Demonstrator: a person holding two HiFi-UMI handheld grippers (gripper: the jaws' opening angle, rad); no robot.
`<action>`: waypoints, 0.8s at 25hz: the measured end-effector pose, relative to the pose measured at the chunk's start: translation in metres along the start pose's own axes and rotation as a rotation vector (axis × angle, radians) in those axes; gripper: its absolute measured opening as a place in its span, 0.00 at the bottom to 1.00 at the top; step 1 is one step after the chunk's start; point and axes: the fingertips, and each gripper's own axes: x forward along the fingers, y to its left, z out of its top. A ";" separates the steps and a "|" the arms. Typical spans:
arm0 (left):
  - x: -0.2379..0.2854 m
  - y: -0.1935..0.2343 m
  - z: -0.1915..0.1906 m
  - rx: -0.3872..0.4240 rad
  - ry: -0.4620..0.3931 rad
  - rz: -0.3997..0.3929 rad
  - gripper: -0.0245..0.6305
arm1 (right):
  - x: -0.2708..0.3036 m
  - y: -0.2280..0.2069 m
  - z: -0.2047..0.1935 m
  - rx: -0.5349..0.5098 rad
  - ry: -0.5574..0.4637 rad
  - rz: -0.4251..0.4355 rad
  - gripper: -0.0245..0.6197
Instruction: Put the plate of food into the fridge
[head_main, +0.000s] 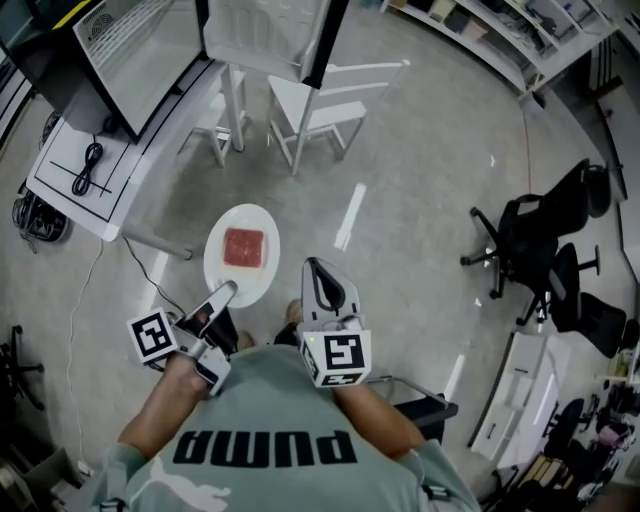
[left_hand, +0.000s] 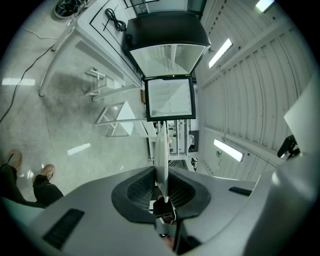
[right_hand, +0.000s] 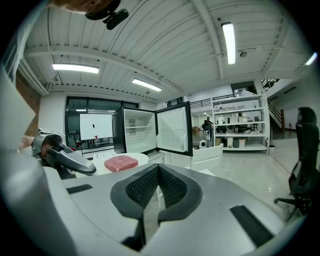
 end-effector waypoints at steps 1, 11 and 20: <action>0.007 -0.003 0.001 0.004 -0.005 0.000 0.11 | 0.004 -0.006 0.004 0.002 -0.004 0.004 0.05; 0.057 -0.022 0.012 0.020 -0.083 0.000 0.11 | 0.036 -0.052 0.018 0.018 -0.024 0.067 0.05; 0.091 -0.025 0.001 0.018 -0.171 0.001 0.11 | 0.045 -0.095 0.022 -0.001 -0.036 0.131 0.05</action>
